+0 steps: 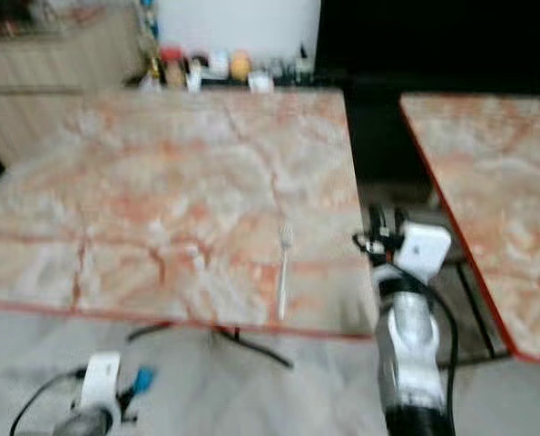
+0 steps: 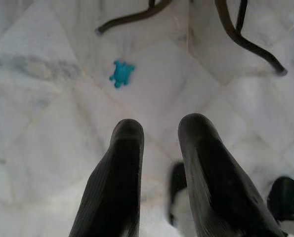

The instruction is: Setting the table

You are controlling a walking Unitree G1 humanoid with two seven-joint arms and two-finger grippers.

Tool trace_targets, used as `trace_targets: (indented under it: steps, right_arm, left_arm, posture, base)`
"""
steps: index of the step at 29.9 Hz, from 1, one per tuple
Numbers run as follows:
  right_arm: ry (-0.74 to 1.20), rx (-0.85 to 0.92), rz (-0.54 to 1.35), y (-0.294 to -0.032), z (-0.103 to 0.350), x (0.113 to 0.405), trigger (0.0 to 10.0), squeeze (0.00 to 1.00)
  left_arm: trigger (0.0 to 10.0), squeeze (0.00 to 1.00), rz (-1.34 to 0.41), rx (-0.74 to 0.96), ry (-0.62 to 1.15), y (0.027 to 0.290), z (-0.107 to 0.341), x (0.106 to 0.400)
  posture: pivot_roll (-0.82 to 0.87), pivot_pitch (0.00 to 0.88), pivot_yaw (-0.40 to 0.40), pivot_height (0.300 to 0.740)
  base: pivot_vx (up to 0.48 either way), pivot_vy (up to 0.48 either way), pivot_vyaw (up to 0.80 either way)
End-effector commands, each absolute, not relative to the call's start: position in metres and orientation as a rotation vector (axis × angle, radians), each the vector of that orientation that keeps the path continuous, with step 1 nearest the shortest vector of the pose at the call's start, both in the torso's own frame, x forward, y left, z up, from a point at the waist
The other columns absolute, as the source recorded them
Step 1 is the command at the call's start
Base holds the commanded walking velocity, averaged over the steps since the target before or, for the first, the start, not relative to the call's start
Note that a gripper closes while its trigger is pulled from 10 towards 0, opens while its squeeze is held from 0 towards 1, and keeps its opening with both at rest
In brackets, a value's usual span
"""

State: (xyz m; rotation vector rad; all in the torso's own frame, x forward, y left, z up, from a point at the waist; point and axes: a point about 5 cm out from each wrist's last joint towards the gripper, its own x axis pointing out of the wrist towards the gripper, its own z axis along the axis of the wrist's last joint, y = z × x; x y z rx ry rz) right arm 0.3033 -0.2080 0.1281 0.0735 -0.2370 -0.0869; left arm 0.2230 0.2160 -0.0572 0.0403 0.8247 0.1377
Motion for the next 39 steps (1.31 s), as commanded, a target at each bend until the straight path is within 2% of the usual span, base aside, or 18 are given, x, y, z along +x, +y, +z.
trace_targets:
  steps: [1,5,39]
  right_arm:
    - [-0.254,0.085,-0.056,-0.198,0.133,0.307,10.0,0.0]
    - [-0.252,0.086,-0.055,-0.198,0.132,0.307,10.0,0.0]
    - [-0.15,0.064,-0.173,-0.214,0.114,0.306,10.0,0.0]
  left_arm:
    - [10.0,0.0,0.156,0.048,0.852,0.223,-0.061,0.215]
    - [10.0,0.0,0.157,0.05,0.848,0.223,-0.06,0.216]
    - [10.0,0.0,0.14,0.051,0.826,0.222,-0.057,0.222]
  posture:
    - [0.05,0.0,0.006,0.74]
    - [0.05,0.0,0.006,0.74]
    - [0.06,0.0,0.006,0.74]
  base:
    - [0.0,0.472,0.0]
    - [0.0,0.419,0.0]
    - [0.0,0.0,0.0]
